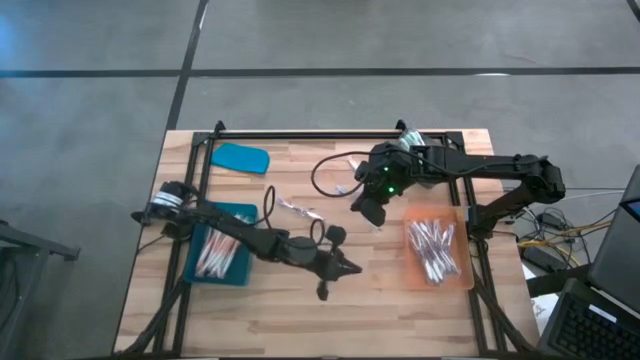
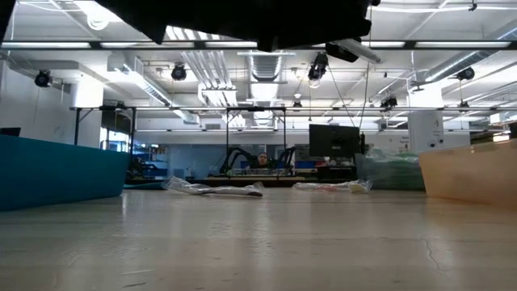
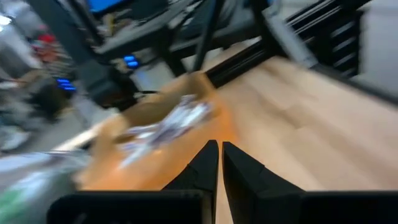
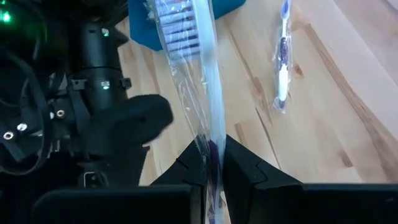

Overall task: Pick & Place Toothbrushes
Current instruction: Put the purple toothbrush into the orange bin

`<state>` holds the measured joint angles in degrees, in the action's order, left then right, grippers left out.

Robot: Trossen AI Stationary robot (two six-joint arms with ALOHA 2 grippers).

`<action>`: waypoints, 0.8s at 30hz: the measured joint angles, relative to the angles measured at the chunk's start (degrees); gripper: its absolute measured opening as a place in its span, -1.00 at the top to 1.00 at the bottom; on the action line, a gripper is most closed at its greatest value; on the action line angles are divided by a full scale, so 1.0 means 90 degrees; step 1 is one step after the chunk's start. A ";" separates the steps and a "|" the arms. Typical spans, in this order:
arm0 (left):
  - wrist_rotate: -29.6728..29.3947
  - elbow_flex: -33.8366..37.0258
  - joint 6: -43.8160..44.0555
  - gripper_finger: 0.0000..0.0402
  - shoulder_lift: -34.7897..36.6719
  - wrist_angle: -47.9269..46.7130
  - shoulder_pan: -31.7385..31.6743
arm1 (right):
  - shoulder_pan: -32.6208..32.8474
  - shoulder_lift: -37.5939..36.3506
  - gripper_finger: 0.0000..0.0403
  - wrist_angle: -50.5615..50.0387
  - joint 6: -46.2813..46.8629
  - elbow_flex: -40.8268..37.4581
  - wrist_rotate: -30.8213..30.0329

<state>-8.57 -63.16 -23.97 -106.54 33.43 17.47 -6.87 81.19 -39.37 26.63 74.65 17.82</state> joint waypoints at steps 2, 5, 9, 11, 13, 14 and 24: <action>0.0570 0.0096 0.0263 0.87 0.0068 0.0013 -0.0101 | 0.0000 0.0000 0.89 -0.0091 0.0018 0.0000 0.0000; 0.1287 0.0264 0.0616 0.87 0.0245 0.0074 -0.0277 | 0.0008 0.0000 0.89 -0.0292 0.0125 0.0000 -0.0002; 0.1814 0.0733 0.1061 0.87 0.0602 0.0498 -0.0524 | 0.0110 -0.0007 0.89 -0.0691 0.0321 0.0000 -0.0172; 0.1845 0.1079 0.1196 0.87 0.0856 0.0786 -0.0629 | 0.0210 -0.0025 0.89 -0.0969 0.0356 0.0000 -0.0317; 0.1843 0.1475 0.1224 0.87 0.1144 0.1095 -0.0716 | 0.0326 -0.0045 0.89 -0.1161 0.0463 0.0000 -0.0498; 0.1794 0.1681 0.1225 0.87 0.1304 0.1298 -0.0760 | 0.0384 -0.0051 0.89 -0.1272 0.0524 0.0000 -0.0596; 0.1107 0.3612 0.1513 0.87 0.2859 0.2963 -0.0995 | 0.0999 -0.0065 0.89 -0.2094 0.1707 0.0000 -0.1123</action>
<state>1.40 -30.65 -10.35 -80.81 60.09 8.51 2.12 80.60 -58.21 42.00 74.65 7.71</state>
